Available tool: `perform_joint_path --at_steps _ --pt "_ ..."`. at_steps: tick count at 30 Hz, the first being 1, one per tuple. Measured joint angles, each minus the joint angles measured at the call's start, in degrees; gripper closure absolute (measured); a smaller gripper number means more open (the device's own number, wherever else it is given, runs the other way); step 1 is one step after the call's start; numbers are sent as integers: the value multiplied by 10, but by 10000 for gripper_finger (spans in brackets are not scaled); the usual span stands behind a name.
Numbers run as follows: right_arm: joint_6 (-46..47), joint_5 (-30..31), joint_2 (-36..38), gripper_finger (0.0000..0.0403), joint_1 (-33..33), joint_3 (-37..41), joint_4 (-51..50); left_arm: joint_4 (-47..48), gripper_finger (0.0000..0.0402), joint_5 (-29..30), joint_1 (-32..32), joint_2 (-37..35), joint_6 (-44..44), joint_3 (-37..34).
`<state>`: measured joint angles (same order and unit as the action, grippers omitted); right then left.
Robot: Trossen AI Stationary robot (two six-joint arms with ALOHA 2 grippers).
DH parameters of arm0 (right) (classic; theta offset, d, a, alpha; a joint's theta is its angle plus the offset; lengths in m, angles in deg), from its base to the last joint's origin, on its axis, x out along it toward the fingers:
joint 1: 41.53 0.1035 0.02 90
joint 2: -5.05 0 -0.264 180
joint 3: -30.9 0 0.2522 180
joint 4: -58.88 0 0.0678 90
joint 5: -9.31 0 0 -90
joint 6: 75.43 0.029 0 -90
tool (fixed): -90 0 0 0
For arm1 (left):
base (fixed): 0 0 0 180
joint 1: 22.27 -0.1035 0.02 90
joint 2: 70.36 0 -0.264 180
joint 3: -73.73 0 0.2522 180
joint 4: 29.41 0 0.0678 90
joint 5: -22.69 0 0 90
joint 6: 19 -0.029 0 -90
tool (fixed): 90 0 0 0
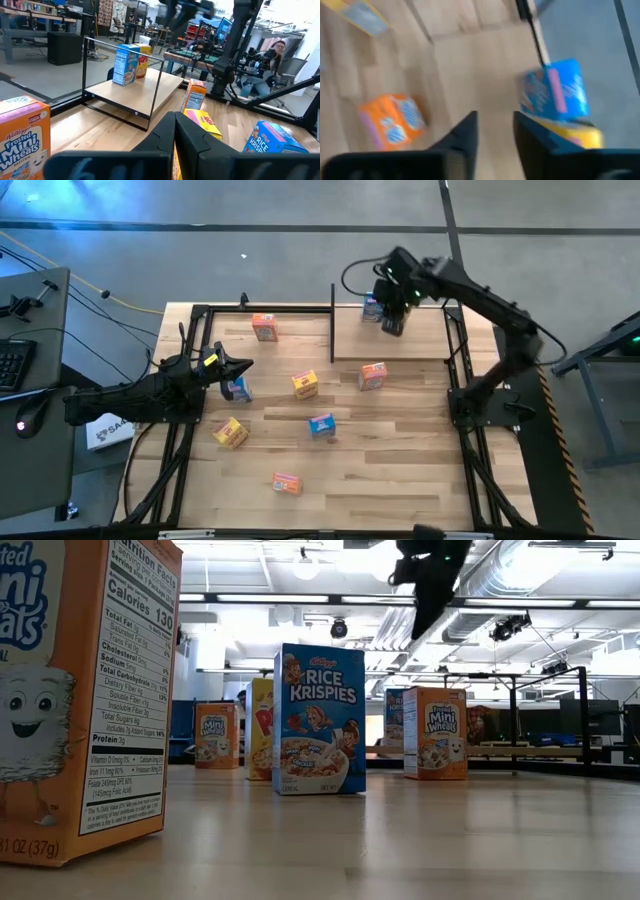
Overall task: Stack cereal on shelf
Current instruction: Put the middle right orange cereal box on the shelf aligned with the other yellow cereal box
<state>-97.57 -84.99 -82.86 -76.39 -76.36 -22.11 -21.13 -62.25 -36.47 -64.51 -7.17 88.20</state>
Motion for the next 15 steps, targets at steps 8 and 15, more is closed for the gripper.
perform_joint_path --at_steps 8,15 --pt "119 -34 145 372 79 242 161 -2 401 0 0 0 0 0" --pt "211 -19 149 245 167 274 149 -4 401 0 0 0 1 0"
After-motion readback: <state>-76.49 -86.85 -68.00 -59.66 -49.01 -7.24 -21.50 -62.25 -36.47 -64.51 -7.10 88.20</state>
